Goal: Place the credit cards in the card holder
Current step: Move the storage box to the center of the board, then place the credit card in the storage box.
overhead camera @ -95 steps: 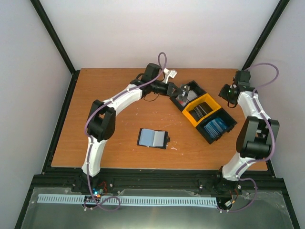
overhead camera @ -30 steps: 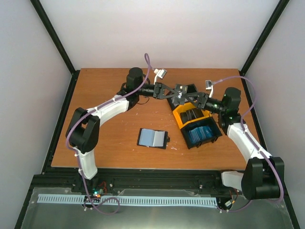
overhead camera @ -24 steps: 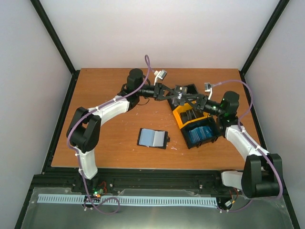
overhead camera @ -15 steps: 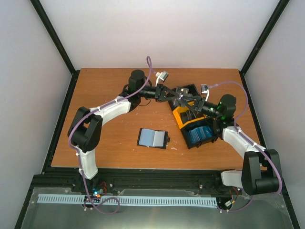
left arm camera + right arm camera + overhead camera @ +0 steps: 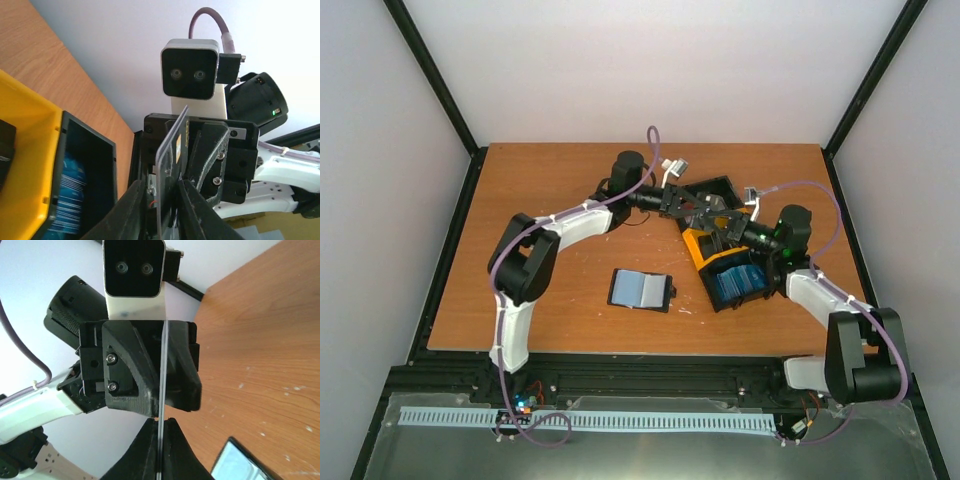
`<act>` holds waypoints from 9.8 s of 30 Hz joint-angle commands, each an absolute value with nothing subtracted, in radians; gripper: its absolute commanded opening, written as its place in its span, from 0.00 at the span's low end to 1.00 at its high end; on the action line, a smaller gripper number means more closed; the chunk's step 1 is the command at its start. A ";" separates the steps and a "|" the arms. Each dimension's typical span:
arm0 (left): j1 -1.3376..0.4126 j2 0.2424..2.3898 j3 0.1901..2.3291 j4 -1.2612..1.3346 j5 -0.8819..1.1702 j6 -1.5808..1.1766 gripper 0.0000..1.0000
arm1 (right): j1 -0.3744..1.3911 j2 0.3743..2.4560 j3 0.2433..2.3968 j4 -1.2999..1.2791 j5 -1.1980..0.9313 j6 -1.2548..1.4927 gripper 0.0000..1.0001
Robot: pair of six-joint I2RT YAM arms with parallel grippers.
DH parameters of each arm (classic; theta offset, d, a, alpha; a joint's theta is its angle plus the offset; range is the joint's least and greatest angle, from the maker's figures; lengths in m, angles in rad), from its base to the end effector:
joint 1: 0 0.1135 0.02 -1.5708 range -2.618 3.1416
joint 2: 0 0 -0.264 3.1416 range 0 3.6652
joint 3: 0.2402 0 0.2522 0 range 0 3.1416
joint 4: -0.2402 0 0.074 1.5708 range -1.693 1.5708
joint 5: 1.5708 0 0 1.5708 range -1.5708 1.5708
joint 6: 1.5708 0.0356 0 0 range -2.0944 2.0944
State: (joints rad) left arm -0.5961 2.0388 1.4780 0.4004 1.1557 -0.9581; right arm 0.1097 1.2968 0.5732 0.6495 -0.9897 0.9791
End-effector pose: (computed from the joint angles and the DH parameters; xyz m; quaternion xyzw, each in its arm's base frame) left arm 0.3671 -0.2884 0.2555 0.2335 0.6912 -0.6773 0.0954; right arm 0.2603 0.0586 0.2435 -0.0215 0.7210 0.6078 0.3320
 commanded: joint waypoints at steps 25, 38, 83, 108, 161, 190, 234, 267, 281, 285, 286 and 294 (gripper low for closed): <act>-0.594 2.277 1.668 0.636 1.277 -1.130 0.01 | -0.189 1.321 0.449 0.988 -1.113 1.149 0.05; -0.599 2.260 1.658 0.690 1.293 -1.180 0.02 | -0.141 1.340 0.500 0.932 -1.122 1.109 0.23; -0.618 2.187 1.552 0.841 1.323 -1.210 0.01 | -0.095 1.338 0.558 0.866 -1.058 1.097 0.29; -0.618 2.183 1.544 0.898 1.328 -1.243 0.01 | -0.080 1.377 0.564 0.792 -1.052 1.045 0.09; -0.558 2.226 1.582 0.696 1.198 -1.194 0.02 | -0.100 1.373 0.568 0.684 -1.053 1.016 0.03; -0.530 2.239 1.568 0.688 1.190 -1.174 0.01 | -0.208 1.345 0.538 0.652 -1.040 1.027 0.03; -0.320 1.669 1.204 -0.316 0.639 -0.393 0.01 | 0.295 1.779 1.468 -0.931 0.250 0.345 0.03; -0.307 1.727 1.395 -0.526 0.619 -0.338 0.01 | 0.405 2.083 1.610 -0.928 0.330 0.344 0.16; -0.307 1.698 1.397 -0.499 0.658 -0.332 0.01 | 0.405 1.888 1.636 -0.942 0.200 0.376 0.41; -0.307 1.664 1.383 -0.455 0.716 -0.348 0.01 | 0.405 1.753 1.570 -0.825 -0.009 0.364 0.52; -0.307 1.653 1.377 -0.438 0.737 -0.355 0.01 | 0.405 1.719 1.541 -0.781 -0.083 0.367 0.55; -0.307 1.528 1.253 -0.183 1.023 -0.499 0.01 | 0.429 1.498 1.218 -0.202 -0.701 0.604 0.73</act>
State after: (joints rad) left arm -0.3141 1.6005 1.3025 -0.3584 0.8330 -0.4030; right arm 0.4004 1.5429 1.3361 -0.5232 -0.3809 0.4519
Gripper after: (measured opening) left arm 0.016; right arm 0.719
